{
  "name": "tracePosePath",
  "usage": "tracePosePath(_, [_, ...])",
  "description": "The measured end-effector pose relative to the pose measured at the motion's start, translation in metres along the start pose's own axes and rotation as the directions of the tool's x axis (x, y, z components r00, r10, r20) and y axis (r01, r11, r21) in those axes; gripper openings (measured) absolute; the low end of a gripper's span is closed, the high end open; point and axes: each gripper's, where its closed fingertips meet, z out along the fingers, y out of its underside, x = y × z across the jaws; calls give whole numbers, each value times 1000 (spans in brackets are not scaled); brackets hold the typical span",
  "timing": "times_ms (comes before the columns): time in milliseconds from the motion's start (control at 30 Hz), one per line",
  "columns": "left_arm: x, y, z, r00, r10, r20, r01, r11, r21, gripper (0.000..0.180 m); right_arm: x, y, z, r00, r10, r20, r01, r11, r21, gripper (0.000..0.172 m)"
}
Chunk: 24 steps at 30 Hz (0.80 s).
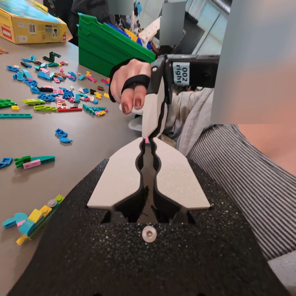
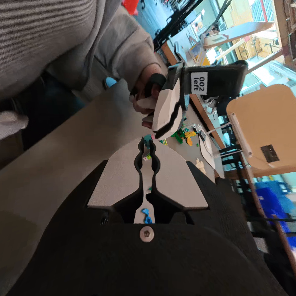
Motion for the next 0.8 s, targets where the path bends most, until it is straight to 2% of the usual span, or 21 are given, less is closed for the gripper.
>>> tracePosePath(67, [-1, 7, 2, 999, 29, 18, -28, 998, -62, 7, -5, 3, 3, 998, -70, 3, 70, 997, -44, 5])
tracePosePath(167, [-5, 13, 5, 997, 58, 56, -50, 990, -131, 28, -9, 8, 6, 986, -167, -3, 166, 981, -103, 5])
tracePosePath(233, [-4, 16, 7, 995, 80, 58, -69, 984, -162, 29, -8, 9, 7, 975, -221, -17, 217, 968, -127, 5])
tracePosePath(433, [-7, 16, 7, 995, 90, 48, -81, 982, -171, 12, -13, 9, 11, 957, -290, -11, 285, 946, -155, 5])
tracePosePath(600, [-10, 19, 5, 990, 121, 74, -105, 976, -188, 12, -14, 12, 13, 929, -369, -15, 360, 913, -192, 5])
tracePosePath(800, [-5, 19, 2, 990, 139, 24, -133, 976, -171, 8, -14, 6, 15, 919, -393, -38, 381, 908, -176, 5])
